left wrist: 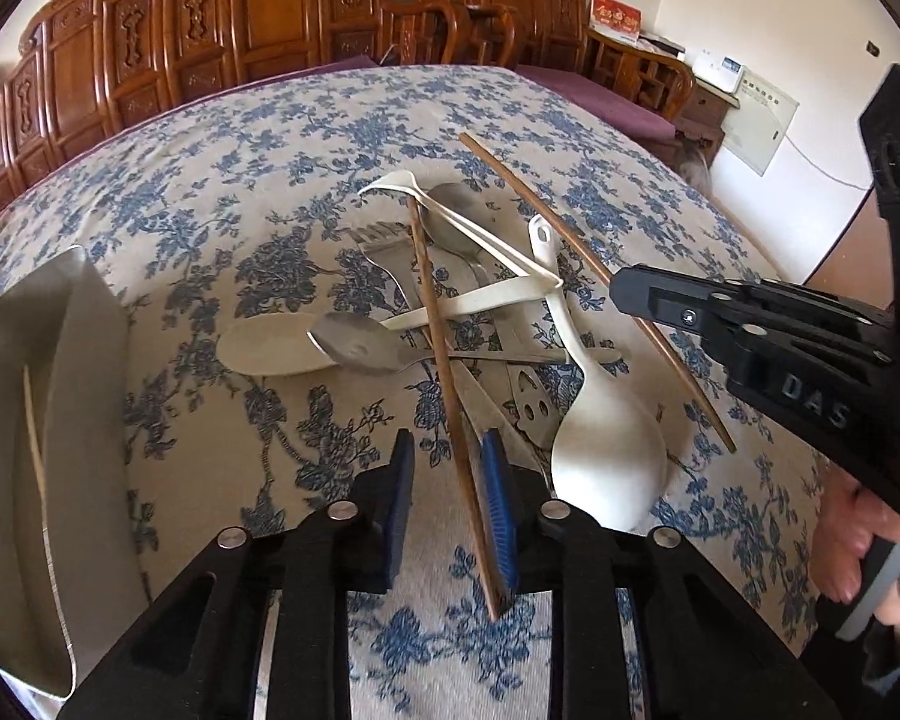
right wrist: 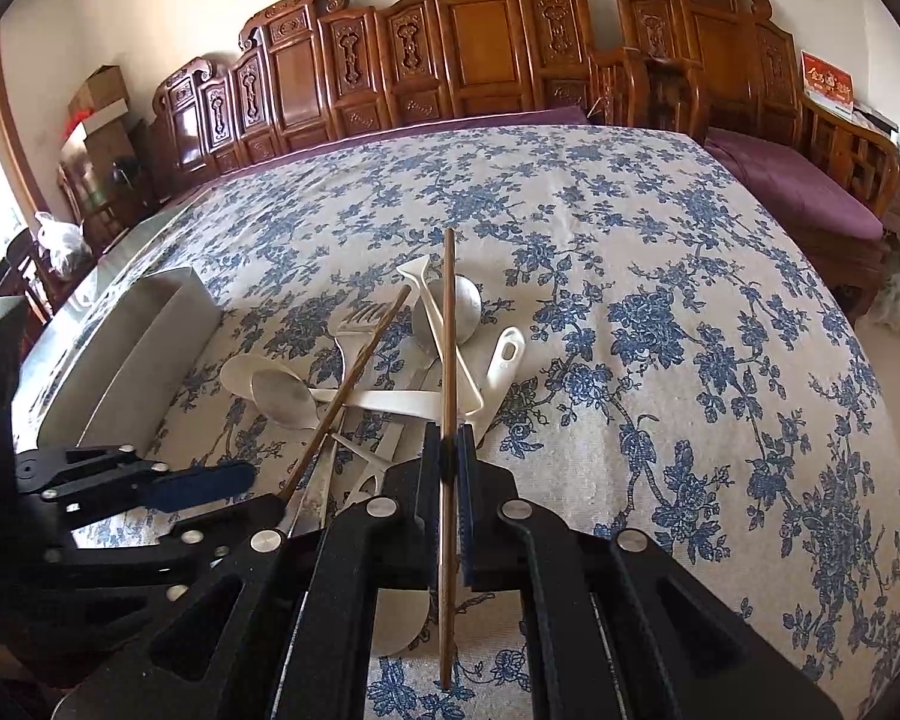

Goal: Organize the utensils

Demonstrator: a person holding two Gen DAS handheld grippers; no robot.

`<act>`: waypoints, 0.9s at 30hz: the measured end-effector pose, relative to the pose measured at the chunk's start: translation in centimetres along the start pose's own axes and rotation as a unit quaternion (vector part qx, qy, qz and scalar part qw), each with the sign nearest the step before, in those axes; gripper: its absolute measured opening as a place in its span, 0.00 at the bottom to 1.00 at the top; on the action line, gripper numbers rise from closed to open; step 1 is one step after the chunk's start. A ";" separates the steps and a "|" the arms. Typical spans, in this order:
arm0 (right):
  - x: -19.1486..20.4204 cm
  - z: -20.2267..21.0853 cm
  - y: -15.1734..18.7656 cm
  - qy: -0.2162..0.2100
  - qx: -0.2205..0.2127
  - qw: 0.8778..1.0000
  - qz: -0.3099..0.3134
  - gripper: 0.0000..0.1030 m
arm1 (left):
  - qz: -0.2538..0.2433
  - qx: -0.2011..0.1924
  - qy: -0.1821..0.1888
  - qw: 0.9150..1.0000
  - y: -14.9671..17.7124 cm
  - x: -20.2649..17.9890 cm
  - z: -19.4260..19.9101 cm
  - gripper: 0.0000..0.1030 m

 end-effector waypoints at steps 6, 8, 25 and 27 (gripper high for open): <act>0.2 -0.1 -0.2 -0.004 0.000 1.000 -0.003 0.06 | 0.007 0.012 -0.011 1.000 0.2 0.5 -0.6 0.04; 0.4 -0.2 -0.2 -0.003 0.001 1.000 -0.001 0.06 | 0.010 0.012 -0.011 1.000 0.3 0.7 -0.2 0.04; 3.7 0.6 0.0 -0.013 -0.007 0.999 0.030 0.06 | -0.023 -0.033 -0.017 0.999 1.5 1.6 7.7 0.04; 4.0 0.5 0.0 -0.013 -0.006 0.999 0.034 0.06 | -0.020 -0.040 -0.018 0.999 1.4 2.0 8.4 0.04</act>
Point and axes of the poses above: each gripper's, at about its wrist camera, not at the fingertips, and z roughly against the way its jaws point, x to its left, y to its underside, the point moved 1 cm from there along -z, roughly the way its jaws point, and after that the axes turned 6 degrees about y, right-handed, at the moved point
